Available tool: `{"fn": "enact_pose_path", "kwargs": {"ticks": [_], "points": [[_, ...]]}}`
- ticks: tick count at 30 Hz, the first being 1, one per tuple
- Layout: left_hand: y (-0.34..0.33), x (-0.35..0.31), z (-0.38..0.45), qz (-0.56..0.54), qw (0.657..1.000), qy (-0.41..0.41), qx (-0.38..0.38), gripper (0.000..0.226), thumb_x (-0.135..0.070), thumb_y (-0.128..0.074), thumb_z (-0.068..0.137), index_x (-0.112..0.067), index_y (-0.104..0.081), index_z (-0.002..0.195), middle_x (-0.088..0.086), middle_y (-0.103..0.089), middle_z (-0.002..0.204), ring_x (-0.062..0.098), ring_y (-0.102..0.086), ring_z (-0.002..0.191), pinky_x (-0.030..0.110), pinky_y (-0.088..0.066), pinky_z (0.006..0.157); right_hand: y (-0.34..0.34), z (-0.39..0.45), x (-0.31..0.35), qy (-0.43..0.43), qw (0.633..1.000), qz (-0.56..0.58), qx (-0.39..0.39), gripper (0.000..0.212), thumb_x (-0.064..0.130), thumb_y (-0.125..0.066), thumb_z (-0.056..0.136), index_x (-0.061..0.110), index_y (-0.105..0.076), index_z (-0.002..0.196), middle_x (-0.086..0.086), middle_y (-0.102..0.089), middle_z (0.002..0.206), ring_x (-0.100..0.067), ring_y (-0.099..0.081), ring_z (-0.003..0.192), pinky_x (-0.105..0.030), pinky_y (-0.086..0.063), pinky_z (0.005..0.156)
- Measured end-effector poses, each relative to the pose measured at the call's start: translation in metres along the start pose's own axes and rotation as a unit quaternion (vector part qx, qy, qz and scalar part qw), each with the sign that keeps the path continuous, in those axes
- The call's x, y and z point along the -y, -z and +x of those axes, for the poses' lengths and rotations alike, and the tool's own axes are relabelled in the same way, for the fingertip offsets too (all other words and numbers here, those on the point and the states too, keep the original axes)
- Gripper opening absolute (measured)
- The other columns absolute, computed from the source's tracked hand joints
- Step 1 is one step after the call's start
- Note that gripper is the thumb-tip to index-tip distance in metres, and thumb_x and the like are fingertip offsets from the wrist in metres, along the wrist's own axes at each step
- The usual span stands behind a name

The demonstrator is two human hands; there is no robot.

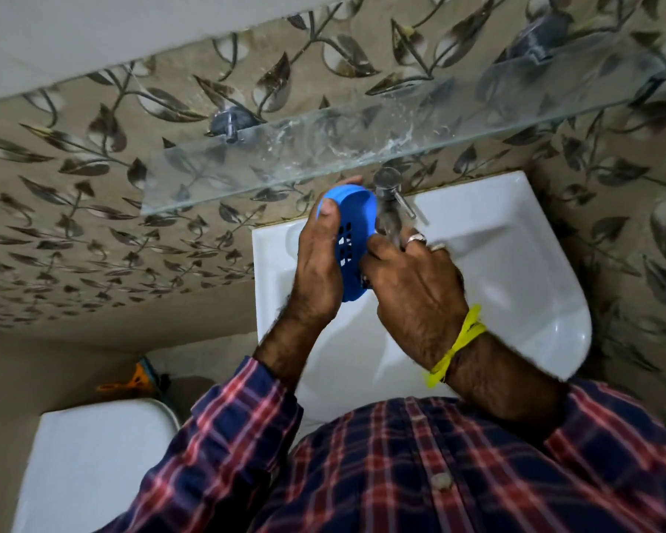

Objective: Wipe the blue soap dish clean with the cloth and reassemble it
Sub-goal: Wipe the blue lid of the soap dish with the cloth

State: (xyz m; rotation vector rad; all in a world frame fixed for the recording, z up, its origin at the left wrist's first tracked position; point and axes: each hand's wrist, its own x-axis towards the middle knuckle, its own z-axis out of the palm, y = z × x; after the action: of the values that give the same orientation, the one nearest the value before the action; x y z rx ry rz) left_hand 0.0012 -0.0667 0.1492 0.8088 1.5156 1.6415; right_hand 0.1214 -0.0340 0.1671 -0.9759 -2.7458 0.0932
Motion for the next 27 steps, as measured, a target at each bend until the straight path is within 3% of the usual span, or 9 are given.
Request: {"fn": "enact_pose_path", "kwargs": {"ticks": [4, 6, 8, 11, 13, 17, 21, 24, 27], "points": [[-0.001, 0.001, 0.0, -0.029, 1.0, 0.001, 0.002, 0.06, -0.064, -0.037, 0.091, -0.023, -0.066, 0.125, 0.022, -0.067, 0.115, 0.037, -0.064, 0.097, 0.048, -0.051, 0.082, 0.002, 0.001, -0.016, -0.01, 0.975, 0.218, 0.05, 0.038, -0.008, -0.055, 0.067, 0.022, -0.072, 0.083, 0.006, -0.069, 0.096, -0.029, -0.063, 0.092, -0.04, -0.055, 0.072], [0.005, 0.0, 0.003, -0.089, 0.995, 0.046, -0.019, 0.057, -0.064, -0.037, 0.09, -0.028, -0.076, 0.11, 0.013, -0.072, 0.101, 0.031, -0.067, 0.088, 0.044, -0.052, 0.082, 0.008, 0.003, -0.033, -0.037, 0.908, 0.41, 0.082, 0.035, -0.007, -0.062, 0.063, 0.023, -0.074, 0.077, 0.007, -0.072, 0.087, -0.015, -0.068, 0.088, -0.031, -0.056, 0.079], [0.014, -0.002, 0.008, -0.125, 0.989, 0.072, -0.026, 0.057, -0.066, -0.035, 0.089, -0.033, -0.079, 0.104, 0.008, -0.073, 0.099, 0.027, -0.069, 0.084, 0.041, -0.054, 0.08, 0.016, 0.006, -0.043, -0.09, 0.849, 0.52, 0.022, 0.029, -0.003, -0.071, 0.065, 0.023, -0.074, 0.078, 0.007, -0.072, 0.083, -0.003, -0.068, 0.083, -0.016, -0.052, 0.081], [0.011, 0.001, 0.006, -0.128, 0.989, 0.079, -0.01, 0.058, -0.067, -0.033, 0.089, -0.034, -0.079, 0.104, 0.002, -0.076, 0.097, 0.021, -0.071, 0.084, 0.041, -0.056, 0.08, 0.014, 0.016, -0.042, -0.13, 0.878, 0.444, -0.122, 0.027, -0.003, -0.073, 0.074, 0.019, -0.076, 0.089, 0.004, -0.068, 0.087, -0.005, -0.064, 0.083, -0.016, -0.05, 0.08], [-0.002, 0.01, -0.001, -0.126, 0.989, 0.077, 0.003, 0.061, -0.061, -0.033, 0.094, -0.023, -0.07, 0.122, 0.005, -0.073, 0.107, 0.022, -0.069, 0.096, 0.041, -0.054, 0.088, 0.015, 0.024, -0.026, -0.101, 0.912, 0.364, -0.161, 0.031, -0.003, -0.065, 0.074, 0.015, -0.076, 0.096, 0.0, -0.066, 0.092, -0.016, -0.063, 0.086, -0.027, -0.052, 0.077], [-0.008, 0.01, -0.004, -0.175, 0.981, 0.079, 0.013, 0.067, -0.052, -0.027, 0.101, -0.003, -0.046, 0.143, 0.012, -0.064, 0.122, 0.026, -0.062, 0.113, 0.037, -0.05, 0.1, 0.014, 0.023, -0.005, -0.019, 0.956, 0.253, -0.146, 0.034, -0.004, -0.058, 0.07, 0.013, -0.074, 0.094, -0.003, -0.071, 0.097, -0.029, -0.062, 0.087, -0.036, -0.048, 0.078], [-0.001, 0.003, -0.004, -0.169, 0.982, 0.09, 0.006, 0.059, -0.058, -0.03, 0.1, -0.017, -0.062, 0.129, 0.019, -0.062, 0.111, 0.03, -0.061, 0.097, 0.039, -0.053, 0.083, 0.009, 0.002, -0.007, 0.03, 0.977, 0.203, -0.06, 0.035, -0.004, -0.057, 0.074, 0.017, -0.074, 0.096, -0.001, -0.071, 0.097, -0.032, -0.057, 0.081, -0.04, -0.049, 0.072], [-0.004, 0.016, -0.011, -0.171, 0.98, 0.104, 0.006, 0.058, -0.06, -0.03, 0.098, -0.026, -0.076, 0.111, 0.005, -0.075, 0.1, 0.021, -0.07, 0.088, 0.036, -0.058, 0.08, 0.021, 0.001, -0.022, 0.015, 0.976, 0.216, -0.002, 0.035, 0.002, -0.062, 0.071, 0.026, -0.075, 0.091, 0.005, -0.072, 0.094, -0.029, -0.063, 0.085, -0.038, -0.053, 0.072], [-0.003, 0.016, -0.01, -0.169, 0.979, 0.113, -0.01, 0.063, -0.06, -0.028, 0.096, -0.019, -0.068, 0.123, 0.005, -0.074, 0.104, 0.021, -0.07, 0.091, 0.037, -0.056, 0.082, 0.027, 0.02, -0.03, -0.054, 0.957, 0.274, -0.072, 0.035, 0.002, -0.059, 0.071, 0.026, -0.075, 0.092, 0.006, -0.073, 0.094, -0.025, -0.066, 0.089, -0.038, -0.054, 0.074]]}}
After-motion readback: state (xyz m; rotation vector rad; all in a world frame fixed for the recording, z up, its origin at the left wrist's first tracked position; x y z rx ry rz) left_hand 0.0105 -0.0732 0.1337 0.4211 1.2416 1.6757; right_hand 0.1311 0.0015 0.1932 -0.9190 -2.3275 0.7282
